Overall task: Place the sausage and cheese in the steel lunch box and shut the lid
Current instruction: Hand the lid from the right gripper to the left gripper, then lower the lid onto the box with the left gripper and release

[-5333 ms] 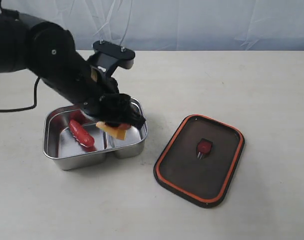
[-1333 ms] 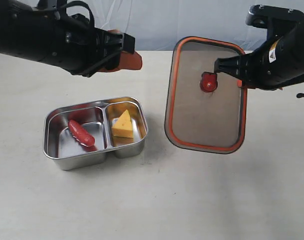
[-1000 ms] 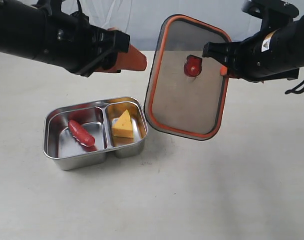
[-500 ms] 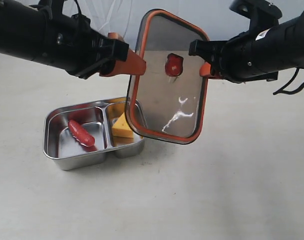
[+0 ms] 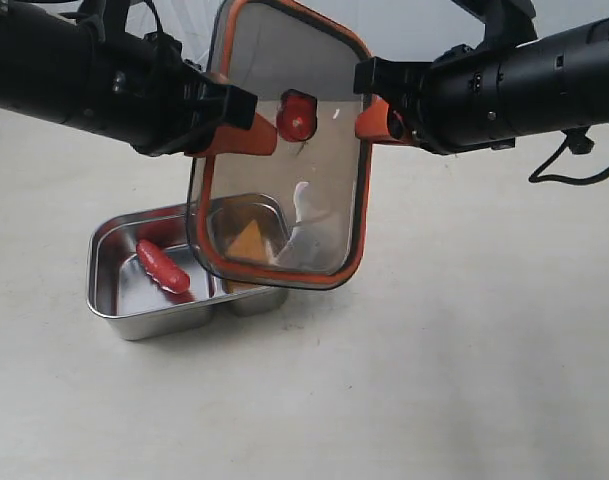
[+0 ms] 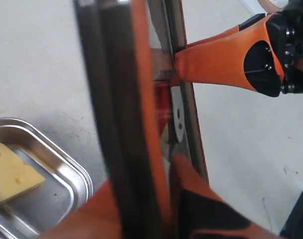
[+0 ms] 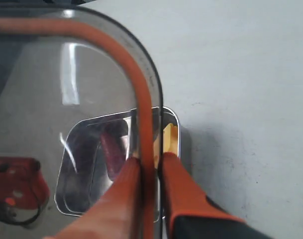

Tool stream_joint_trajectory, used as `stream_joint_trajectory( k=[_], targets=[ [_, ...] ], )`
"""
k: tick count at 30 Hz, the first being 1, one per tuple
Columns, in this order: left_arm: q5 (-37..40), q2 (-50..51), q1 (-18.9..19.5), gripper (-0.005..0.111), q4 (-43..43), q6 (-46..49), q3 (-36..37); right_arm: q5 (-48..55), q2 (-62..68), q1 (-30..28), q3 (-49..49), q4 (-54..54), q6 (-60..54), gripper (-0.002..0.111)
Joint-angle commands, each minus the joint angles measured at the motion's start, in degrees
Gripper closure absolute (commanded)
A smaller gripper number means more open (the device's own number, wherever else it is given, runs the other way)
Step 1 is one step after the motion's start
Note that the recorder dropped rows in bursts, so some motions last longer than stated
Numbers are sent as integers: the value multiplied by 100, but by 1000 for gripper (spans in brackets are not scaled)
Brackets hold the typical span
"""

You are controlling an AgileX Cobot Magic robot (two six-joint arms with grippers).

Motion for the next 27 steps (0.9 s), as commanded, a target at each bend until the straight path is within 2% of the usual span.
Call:
stream_joint_trajectory(
  k=[1,5,7,8,9,10,11,13,15,16,20,23,27],
  targets=[
    [-22,-53,15,106,-10,31,4,219,-72,-18,3,196,-193,108],
    [-22,-53,15,106,79,31,4,229,-72,-18,3,143,-193,107],
    [-22,-53,15,106,198,18,4,207,-72,-18,3,35,-193,99],
    [-22,-53,15,106,328,20,4,146,-72,-18,3,-69,-193,81],
    [-22,-53,15,106,366,20,4,114,-72,-18,3,-80,-193,73],
    [-46,-53,15,106,491,20,4,14,-86,-18,3,-161,-193,58],
    [-70,-56,15,106,582,12,4,-49,-101,-18,3,-249,-193,56],
    [-245,-66,23,106,962,-19,4,-347,-256,-18,3,-538,-193,59],
    [-412,-65,47,106,1691,-43,4,-546,-505,-96,3,-819,-164,62],
    [-468,-65,47,107,2554,-271,4,-558,-714,-231,3,-1049,-87,62],
    [-497,-65,47,107,4824,-1112,4,-375,-1186,-746,3,-1389,-65,62],
    [-414,-65,47,107,5596,-1246,4,-106,-1247,-1000,3,-1552,-40,62],
    [-261,-65,-48,107,6290,-1321,4,-68,-1247,-1011,15,-1670,-46,62]
  ],
)
